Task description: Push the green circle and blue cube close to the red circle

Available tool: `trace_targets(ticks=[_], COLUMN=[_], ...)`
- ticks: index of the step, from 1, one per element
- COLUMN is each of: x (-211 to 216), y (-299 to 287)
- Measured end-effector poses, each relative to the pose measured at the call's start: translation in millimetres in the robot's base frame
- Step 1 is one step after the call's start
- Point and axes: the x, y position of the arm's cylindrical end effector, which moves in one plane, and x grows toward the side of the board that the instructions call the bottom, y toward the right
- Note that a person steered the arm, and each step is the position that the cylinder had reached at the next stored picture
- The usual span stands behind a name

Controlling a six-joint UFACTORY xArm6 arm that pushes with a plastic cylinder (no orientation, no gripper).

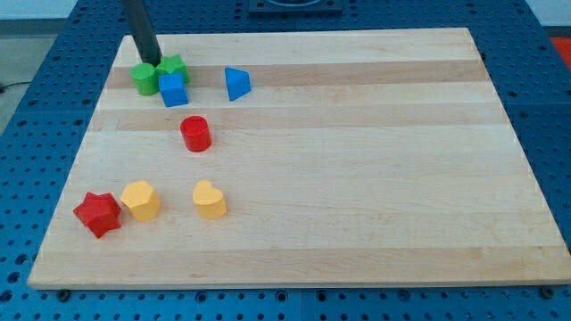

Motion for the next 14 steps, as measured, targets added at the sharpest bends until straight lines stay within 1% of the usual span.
trace_targets(ticks=[1, 2, 3, 4, 5, 6, 7, 8, 9, 10, 11, 12, 14], x=[20, 19, -34, -44, -2, 8, 30, -10, -11, 5, 49, 52, 76], y=[112, 90, 40, -35, -41, 46, 46, 56, 7, -51, 16, 143, 159])
